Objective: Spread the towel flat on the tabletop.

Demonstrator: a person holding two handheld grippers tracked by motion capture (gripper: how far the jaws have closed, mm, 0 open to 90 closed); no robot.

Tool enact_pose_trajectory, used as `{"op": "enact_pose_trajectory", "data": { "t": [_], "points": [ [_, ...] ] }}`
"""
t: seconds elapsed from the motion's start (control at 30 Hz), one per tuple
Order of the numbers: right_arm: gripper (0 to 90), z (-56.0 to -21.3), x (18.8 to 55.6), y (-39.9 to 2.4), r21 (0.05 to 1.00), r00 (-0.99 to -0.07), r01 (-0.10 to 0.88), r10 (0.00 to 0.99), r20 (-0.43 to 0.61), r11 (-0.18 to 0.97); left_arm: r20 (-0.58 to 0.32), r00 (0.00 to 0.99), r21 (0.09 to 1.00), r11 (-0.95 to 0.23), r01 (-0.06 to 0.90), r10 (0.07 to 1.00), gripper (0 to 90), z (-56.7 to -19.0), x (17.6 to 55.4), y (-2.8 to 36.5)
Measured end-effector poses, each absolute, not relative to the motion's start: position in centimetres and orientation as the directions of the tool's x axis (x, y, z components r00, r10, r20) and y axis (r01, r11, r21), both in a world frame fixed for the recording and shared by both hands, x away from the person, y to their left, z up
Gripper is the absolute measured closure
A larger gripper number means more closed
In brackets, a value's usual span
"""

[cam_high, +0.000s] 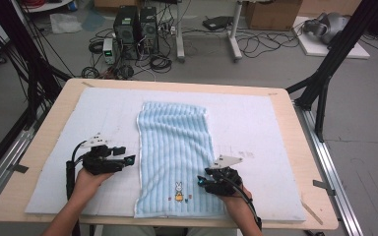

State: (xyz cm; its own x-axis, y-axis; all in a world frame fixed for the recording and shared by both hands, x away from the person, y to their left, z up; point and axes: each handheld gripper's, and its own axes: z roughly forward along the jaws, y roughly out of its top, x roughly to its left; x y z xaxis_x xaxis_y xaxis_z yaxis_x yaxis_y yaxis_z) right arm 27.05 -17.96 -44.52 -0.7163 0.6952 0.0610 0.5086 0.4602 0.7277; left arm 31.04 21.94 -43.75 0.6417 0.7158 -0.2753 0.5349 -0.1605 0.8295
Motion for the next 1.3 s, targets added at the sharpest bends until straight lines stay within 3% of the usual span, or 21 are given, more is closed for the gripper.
{"op": "enact_pose_trajectory", "data": {
  "t": [0.13, 0.43, 0.53, 0.73, 1.03, 1.17, 1.3],
  "points": [
    [81.6, -44.4, 26.8, -18.3, 0.721, -0.749, 0.492, 0.659, 0.066, 0.488, -0.27, 0.64, 0.822, -0.174, 0.543, 0.719, 38.1, -44.2, 30.9, 22.1],
    [82.6, -43.9, 25.5, -18.4, 0.671, -0.843, 0.484, 0.506, 0.184, 0.562, -0.27, 0.638, 0.821, -0.174, 0.544, 0.721, 38.5, -44.3, 30.7, 22.2],
    [73.1, -43.6, 25.4, -18.3, 0.671, -0.853, 0.476, 0.485, 0.195, 0.568, -0.271, 0.642, 0.817, -0.181, 0.548, 0.717, 38.5, -44.4, 30.8, 22.0],
    [55.1, -43.1, 26.0, -19.2, 0.752, -0.799, 0.497, 0.567, 0.202, 0.433, -0.274, 0.657, 0.811, -0.198, 0.55, 0.703, 38.3, -44.5, 31.6, 20.5],
    [52.0, -42.3, 27.3, -20.9, 0.82, -0.695, 0.495, 0.697, 0.176, 0.287, -0.244, 0.615, 0.804, -0.198, 0.56, 0.75, 39.8, -44.4, 34.3, 18.1],
    [52.7, -42.5, 30.2, -21.0, 0.81, -0.636, 0.515, 0.758, 0.144, 0.279, -0.24, 0.602, 0.795, -0.202, 0.572, 0.761, 40.0, -44.6, 34.9, 17.8],
    [43.3, -43.2, 33.9, -20.0, 0.784, -0.573, 0.554, 0.812, 0.116, 0.279, -0.232, 0.605, 0.791, -0.215, 0.573, 0.761, 38.6, -44.6, 34.7, 18.1]
  ]
}}
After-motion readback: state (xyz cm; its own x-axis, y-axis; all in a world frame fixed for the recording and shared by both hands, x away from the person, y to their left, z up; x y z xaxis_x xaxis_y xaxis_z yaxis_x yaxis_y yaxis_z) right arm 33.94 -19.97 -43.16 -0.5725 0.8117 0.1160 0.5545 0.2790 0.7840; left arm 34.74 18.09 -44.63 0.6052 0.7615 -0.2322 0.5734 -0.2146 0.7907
